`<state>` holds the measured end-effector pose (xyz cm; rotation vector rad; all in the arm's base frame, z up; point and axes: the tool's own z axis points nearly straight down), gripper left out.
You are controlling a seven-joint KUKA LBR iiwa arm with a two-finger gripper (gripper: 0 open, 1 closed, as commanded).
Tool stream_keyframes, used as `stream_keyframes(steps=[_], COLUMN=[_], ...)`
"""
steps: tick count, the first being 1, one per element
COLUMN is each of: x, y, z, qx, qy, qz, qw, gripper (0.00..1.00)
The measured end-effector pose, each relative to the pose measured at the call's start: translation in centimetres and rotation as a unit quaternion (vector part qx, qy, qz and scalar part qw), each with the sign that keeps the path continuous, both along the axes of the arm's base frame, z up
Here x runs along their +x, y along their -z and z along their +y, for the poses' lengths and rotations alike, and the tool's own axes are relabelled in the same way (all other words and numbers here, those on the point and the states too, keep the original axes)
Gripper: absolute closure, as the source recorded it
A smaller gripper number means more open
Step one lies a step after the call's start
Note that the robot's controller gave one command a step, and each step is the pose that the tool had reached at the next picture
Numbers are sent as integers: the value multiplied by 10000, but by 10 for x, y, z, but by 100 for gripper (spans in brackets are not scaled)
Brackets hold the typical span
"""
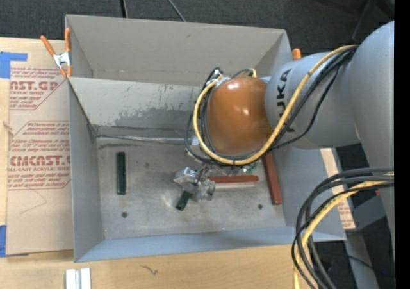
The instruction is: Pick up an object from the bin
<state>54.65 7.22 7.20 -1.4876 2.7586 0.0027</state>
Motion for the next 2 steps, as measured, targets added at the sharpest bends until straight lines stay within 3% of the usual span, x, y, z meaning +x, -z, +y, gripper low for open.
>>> stream_keyframes(steps=[1,2], x=[3,39], y=[-86,-36], z=[-21,7], qx=[-25,-8], qy=[-3893,-4319], qz=[2,15], qw=[9211,9019], gripper=[100,100])
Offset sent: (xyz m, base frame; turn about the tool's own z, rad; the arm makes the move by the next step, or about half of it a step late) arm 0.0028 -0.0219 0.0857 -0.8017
